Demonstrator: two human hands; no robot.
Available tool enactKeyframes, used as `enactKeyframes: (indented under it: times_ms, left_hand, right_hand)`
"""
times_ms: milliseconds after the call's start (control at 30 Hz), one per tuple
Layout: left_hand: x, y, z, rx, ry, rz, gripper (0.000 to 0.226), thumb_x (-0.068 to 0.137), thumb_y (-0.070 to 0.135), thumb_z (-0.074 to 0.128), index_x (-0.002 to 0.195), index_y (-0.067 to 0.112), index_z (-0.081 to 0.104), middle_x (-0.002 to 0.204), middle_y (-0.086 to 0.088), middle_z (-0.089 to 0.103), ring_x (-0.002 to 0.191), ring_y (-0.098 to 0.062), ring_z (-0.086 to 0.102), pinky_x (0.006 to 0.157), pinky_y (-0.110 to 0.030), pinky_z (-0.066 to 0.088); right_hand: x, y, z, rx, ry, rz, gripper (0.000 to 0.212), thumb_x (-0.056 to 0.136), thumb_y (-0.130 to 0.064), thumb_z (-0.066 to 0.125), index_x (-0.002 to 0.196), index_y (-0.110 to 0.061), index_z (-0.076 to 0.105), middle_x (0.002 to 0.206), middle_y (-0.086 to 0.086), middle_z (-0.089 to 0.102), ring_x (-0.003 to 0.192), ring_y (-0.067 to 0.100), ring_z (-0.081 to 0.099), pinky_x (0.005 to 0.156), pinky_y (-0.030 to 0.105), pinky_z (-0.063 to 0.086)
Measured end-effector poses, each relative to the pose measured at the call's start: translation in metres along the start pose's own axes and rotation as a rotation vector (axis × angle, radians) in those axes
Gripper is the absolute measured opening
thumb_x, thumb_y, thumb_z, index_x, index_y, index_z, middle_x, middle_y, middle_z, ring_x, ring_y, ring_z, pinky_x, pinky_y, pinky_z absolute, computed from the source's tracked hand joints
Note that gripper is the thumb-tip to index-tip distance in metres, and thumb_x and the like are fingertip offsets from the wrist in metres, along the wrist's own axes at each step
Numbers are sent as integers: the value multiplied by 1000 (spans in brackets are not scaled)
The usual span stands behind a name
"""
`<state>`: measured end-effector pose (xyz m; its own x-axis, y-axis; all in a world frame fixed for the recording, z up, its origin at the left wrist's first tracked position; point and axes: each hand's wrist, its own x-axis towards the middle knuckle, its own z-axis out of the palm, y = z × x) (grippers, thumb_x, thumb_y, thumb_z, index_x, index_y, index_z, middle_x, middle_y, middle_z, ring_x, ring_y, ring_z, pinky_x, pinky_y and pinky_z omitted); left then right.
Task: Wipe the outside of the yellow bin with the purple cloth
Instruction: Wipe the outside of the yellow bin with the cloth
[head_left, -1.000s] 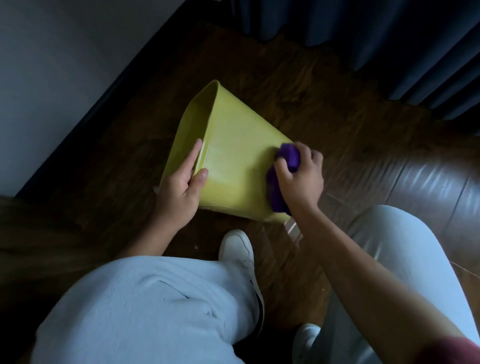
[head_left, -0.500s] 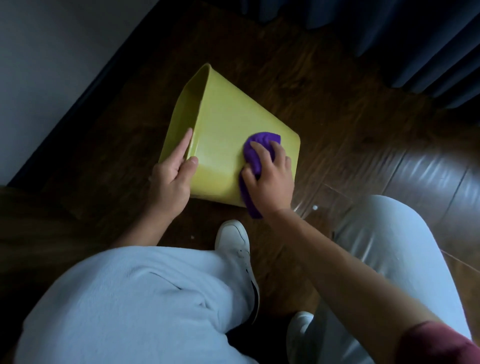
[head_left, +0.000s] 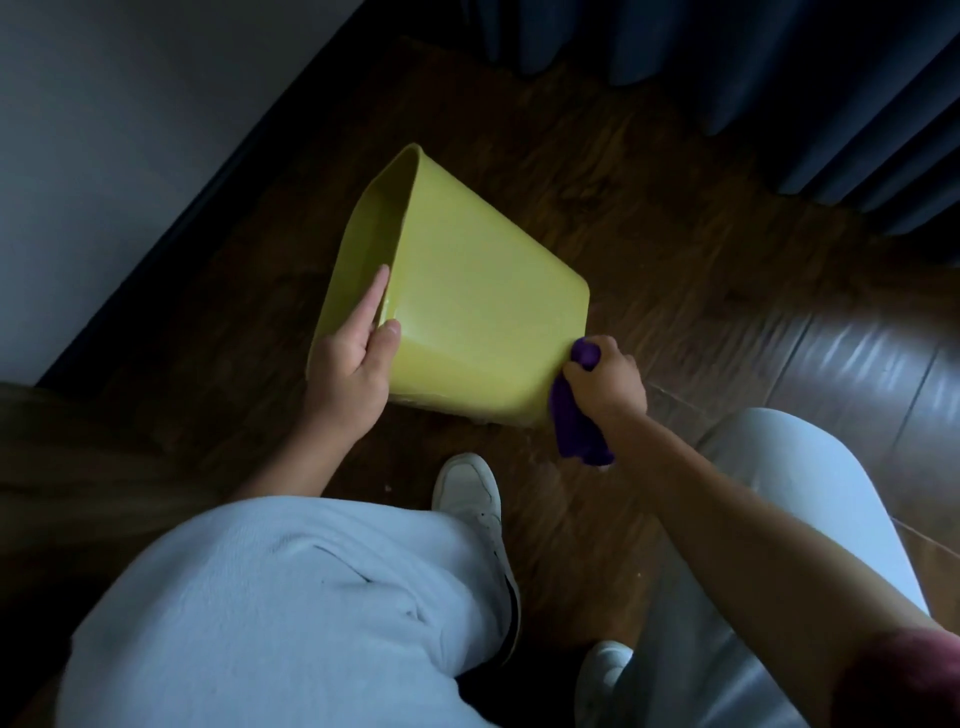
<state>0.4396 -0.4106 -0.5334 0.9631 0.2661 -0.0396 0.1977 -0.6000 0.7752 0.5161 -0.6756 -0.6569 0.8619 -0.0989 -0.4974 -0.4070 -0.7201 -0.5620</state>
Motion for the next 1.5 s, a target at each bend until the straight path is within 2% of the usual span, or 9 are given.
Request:
enactKeyframes:
  times_ms: [233,333,433,533,700,967,1133,1300,1500]
  left_hand:
    - [-3,16,3,69,-7,46,56,105,30,39,159,18,37,61,-17,47,51,-24,40,48,-41,35]
    - [-5,17,2,9,5,76,54,104,26,41,157,11,42,97,-13,72,75,-2,63,70,-25,50]
    - [-5,14,1,1,15,76,55,104,23,41,157,9,41,113,6,63,89,15,54,81,-10,42]
    - [-7,8,1,-30,46,37,54,104,22,43,157,11,42,115,26,56,91,20,54,83,-7,42]
    - [-9,0,-1,-71,54,-33,53,106,25,43,159,20,39,93,26,48,79,-5,44,78,-35,41]
    - [-6,-3,0,-91,68,-66,51,108,25,41,158,22,39,89,24,39,77,5,36,80,-35,36]
    - [-7,-6,1,-58,78,-74,51,109,27,41,159,22,38,86,24,39,75,6,36,68,-28,36]
    - [-15,1,0,-30,127,-17,47,110,22,44,157,21,41,78,-4,49,62,-15,43,59,-30,37]
    - [-17,5,1,-28,95,21,48,110,22,44,158,22,41,71,-5,43,56,-12,37,51,-26,31]
  right_hand:
    - [-35,-85,-21,246,222,-434,53,87,-41,65,139,-38,55,140,0,51,115,23,58,87,41,54]
    - [-61,-133,-10,212,201,-680,57,86,-44,64,142,-37,55,143,1,51,123,25,56,84,34,50]
    - [-81,-144,14,120,211,-760,60,86,-44,66,144,-29,55,147,7,49,129,31,51,84,35,48]
    - [-84,-117,30,102,213,-694,61,87,-41,65,145,-26,55,150,10,47,126,35,51,85,39,51]
    - [-72,-56,40,-17,178,-466,60,89,-36,66,145,-23,53,153,13,45,126,39,50,86,47,54]
    - [-54,7,39,7,100,-103,55,97,-38,56,149,-30,42,153,8,44,128,36,51,93,45,51]
    - [-52,25,38,-43,-8,56,47,102,-41,50,147,-28,44,136,9,55,101,26,61,76,38,52]
    - [-54,31,34,127,-23,202,33,101,-39,56,130,-26,55,120,7,62,94,24,62,87,45,58]
    - [-45,12,20,154,46,-12,54,98,-43,54,150,-37,40,140,2,51,106,24,61,82,43,57]
